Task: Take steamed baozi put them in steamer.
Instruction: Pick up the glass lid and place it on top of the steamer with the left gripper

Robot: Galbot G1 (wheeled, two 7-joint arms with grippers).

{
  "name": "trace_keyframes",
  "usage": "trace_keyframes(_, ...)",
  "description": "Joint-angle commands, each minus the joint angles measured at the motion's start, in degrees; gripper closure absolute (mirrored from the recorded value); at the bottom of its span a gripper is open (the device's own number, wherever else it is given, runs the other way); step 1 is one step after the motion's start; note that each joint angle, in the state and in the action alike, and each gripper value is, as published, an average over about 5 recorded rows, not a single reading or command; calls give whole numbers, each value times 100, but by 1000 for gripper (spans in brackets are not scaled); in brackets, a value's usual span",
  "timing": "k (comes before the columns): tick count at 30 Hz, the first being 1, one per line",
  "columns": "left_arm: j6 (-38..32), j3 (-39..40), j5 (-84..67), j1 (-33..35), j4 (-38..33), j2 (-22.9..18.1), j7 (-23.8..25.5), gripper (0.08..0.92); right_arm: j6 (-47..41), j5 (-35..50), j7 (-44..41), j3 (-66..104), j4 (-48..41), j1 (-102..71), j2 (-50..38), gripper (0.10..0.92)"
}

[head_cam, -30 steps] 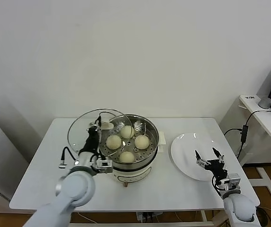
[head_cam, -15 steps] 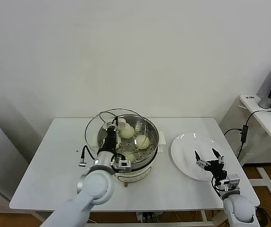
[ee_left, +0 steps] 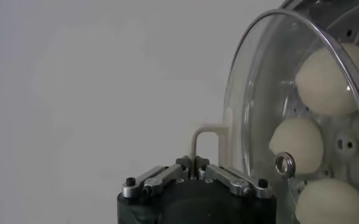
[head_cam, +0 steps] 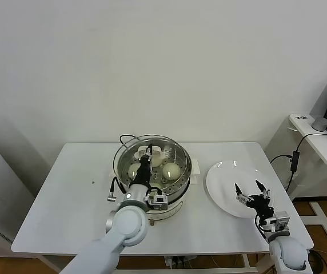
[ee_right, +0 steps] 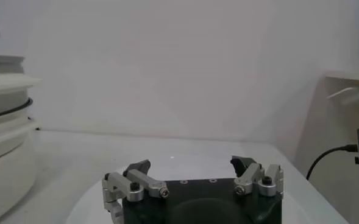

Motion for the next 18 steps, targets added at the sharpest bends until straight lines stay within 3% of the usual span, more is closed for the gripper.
trace_keyframes(1, -39, 61, 21, -23, 241, -103, -91, 893, 7, -5, -7, 7, -7, -4, 8, 203)
trace_keyframes(18, -85, 87, 21, -9, 414, -220, -194, 893, 12, -18, -32, 24, -38, -17, 27, 203)
